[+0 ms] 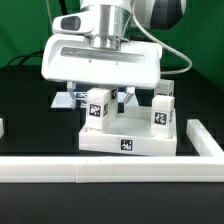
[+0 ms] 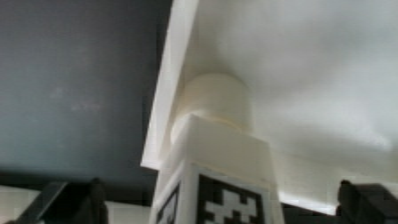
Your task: Assemble square table
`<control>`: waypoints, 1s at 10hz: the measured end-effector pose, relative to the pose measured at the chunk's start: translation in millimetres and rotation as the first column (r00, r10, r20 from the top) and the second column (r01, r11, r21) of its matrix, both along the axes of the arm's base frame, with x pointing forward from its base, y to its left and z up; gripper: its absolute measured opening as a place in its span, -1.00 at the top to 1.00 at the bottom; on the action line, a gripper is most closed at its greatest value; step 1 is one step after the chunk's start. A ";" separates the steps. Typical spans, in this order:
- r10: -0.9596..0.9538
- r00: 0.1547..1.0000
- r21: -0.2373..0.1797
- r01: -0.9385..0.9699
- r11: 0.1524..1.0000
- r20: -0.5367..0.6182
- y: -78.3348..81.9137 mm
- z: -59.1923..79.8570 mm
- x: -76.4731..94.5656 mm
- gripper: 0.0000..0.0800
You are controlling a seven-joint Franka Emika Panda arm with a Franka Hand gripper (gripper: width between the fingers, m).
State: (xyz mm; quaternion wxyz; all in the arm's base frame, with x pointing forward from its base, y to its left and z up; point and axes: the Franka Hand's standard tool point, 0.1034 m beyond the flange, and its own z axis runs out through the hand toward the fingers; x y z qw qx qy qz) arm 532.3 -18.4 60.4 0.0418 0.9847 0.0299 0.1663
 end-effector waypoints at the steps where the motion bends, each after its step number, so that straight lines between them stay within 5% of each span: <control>1: -0.003 1.000 0.013 0.004 1.000 -0.016 -0.4 5.5 0.3 -0.62; 10: -0.051 0.996 0.054 0.056 0.997 -0.076 -11.3 12.7 3.9 -0.62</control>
Offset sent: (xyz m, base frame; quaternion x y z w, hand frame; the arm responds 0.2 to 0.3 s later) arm 0.0000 0.0000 0.0000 0.0000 0.0000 0.0000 1.0000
